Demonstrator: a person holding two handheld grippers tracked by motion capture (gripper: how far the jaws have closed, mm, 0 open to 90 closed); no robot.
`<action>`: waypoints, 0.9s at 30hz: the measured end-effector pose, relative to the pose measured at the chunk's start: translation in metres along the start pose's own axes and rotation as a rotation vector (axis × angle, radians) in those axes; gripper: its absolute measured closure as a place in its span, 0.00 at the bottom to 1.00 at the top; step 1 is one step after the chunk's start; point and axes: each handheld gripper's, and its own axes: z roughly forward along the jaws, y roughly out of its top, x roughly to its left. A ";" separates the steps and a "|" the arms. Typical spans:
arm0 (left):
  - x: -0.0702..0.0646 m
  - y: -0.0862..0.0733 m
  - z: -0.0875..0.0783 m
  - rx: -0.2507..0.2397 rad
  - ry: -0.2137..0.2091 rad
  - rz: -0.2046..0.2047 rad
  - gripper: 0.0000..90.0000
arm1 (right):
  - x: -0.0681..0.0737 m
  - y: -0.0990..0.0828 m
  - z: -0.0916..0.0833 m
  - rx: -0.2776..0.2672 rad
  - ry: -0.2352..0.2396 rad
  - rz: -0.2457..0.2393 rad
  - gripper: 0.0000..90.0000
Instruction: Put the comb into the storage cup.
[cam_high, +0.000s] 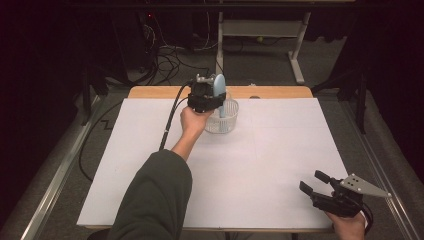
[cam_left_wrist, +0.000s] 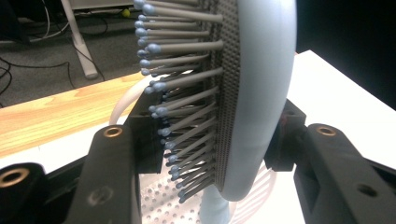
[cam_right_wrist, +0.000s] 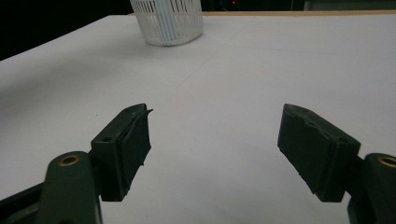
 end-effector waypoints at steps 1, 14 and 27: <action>0.000 0.000 0.000 0.001 0.000 -0.002 0.53 | 0.000 0.000 0.000 0.000 0.000 0.000 0.28; 0.005 0.001 -0.005 0.024 0.006 0.002 0.52 | 0.000 0.000 0.000 0.001 0.000 0.001 0.28; 0.011 0.001 -0.009 0.037 0.021 0.006 0.48 | 0.000 0.000 0.000 0.001 -0.001 -0.001 0.28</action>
